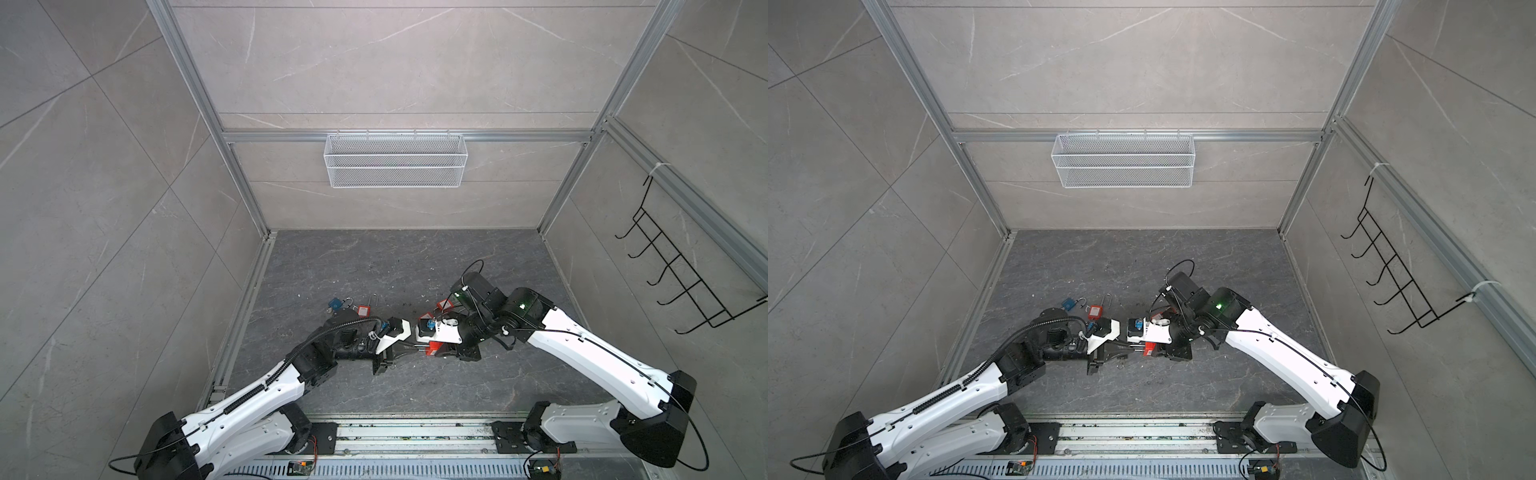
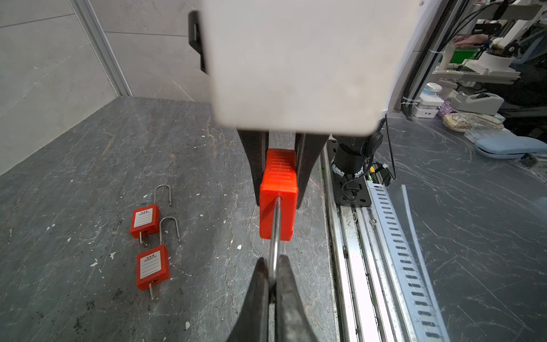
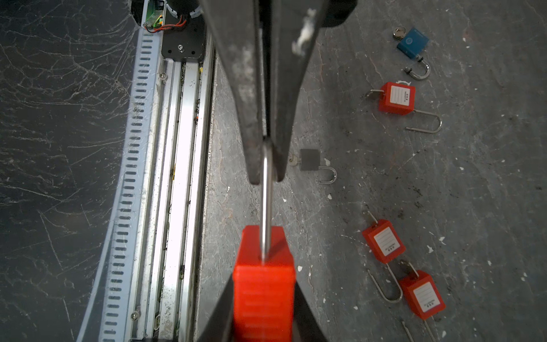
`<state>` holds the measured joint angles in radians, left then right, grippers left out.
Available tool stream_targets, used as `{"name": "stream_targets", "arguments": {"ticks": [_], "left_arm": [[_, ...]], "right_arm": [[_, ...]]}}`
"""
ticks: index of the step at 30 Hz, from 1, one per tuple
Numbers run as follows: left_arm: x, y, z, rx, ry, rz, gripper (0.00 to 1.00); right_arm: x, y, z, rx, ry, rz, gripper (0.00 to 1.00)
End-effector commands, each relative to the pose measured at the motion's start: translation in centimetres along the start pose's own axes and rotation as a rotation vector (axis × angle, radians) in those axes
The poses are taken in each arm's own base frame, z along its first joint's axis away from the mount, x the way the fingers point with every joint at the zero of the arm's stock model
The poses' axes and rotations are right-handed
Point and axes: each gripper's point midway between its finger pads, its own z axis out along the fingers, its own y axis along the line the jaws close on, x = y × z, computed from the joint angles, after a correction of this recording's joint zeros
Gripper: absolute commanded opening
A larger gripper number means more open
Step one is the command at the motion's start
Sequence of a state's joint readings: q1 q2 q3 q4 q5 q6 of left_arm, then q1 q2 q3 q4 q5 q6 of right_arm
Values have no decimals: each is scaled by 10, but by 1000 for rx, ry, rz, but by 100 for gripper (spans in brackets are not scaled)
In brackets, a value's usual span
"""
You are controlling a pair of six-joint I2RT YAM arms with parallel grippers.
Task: Lock with the key
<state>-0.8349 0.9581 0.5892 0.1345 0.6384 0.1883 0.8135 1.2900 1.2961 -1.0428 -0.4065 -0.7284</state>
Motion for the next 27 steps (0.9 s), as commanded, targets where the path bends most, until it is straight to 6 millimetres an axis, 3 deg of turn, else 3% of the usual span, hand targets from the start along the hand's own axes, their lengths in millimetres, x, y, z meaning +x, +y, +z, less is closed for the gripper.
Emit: {"name": "stream_targets", "arguments": {"ticks": [1,8,11,14,17,27], "left_arm": [[-14,-4,8,39,-67,-12,0],[-27,3,-5,6,-60,12,0],[-37,6,-18,15,-96,-13,0],[-42,8,-27,14,-105,-10,0],[-45,5,-30,28,-97,1,0],[-54,-3,-34,58,-86,59,0]], "right_arm": [[-85,-11,-20,55,-351,-169,7],[-58,-14,-23,97,-232,-35,19],[-42,-8,-28,105,-178,2,34],[-29,-5,-35,138,-156,31,42],[-28,-2,-49,154,-148,86,51],[18,-8,-58,138,26,229,50]]}}
